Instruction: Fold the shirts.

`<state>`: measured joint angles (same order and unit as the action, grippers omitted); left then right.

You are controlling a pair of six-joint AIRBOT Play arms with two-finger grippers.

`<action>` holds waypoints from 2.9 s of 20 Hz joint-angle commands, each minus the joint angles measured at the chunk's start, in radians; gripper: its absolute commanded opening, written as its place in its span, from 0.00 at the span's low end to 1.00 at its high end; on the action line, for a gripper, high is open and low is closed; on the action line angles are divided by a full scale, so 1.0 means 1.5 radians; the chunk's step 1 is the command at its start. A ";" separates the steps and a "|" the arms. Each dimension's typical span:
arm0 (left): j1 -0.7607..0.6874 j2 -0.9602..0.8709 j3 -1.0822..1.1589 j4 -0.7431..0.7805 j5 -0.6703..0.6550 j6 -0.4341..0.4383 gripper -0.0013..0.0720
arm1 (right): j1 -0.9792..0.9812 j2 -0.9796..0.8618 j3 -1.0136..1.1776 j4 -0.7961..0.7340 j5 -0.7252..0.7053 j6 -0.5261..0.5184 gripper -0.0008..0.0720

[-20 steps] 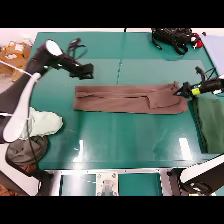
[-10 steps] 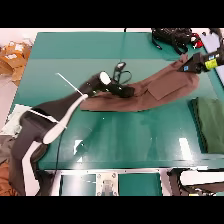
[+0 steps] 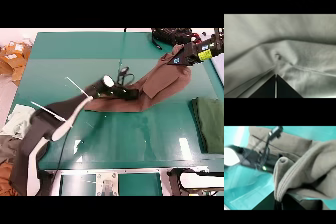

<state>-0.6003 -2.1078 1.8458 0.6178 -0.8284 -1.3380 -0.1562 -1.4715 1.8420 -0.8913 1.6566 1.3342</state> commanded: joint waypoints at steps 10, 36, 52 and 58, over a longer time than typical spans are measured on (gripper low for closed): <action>0.422 0.165 0.138 0.028 -0.497 0.002 0.04 | 0.338 -0.075 -0.081 0.001 -0.323 0.136 0.05; 0.531 0.185 0.121 0.177 -0.483 -0.035 0.04 | 0.133 -0.252 -0.325 0.128 -0.338 0.058 0.85; 0.531 0.185 0.121 0.176 -0.505 -0.046 0.04 | -0.180 0.005 -0.065 0.222 -0.281 0.119 0.04; 0.531 0.185 0.121 0.175 -0.501 -0.066 0.04 | -0.417 0.023 -0.066 0.169 -0.278 0.189 0.04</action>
<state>0.1959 -1.8301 2.0281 0.8814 -1.5822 -1.4178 -0.6250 -1.4532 1.7374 -0.5877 1.2354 1.5421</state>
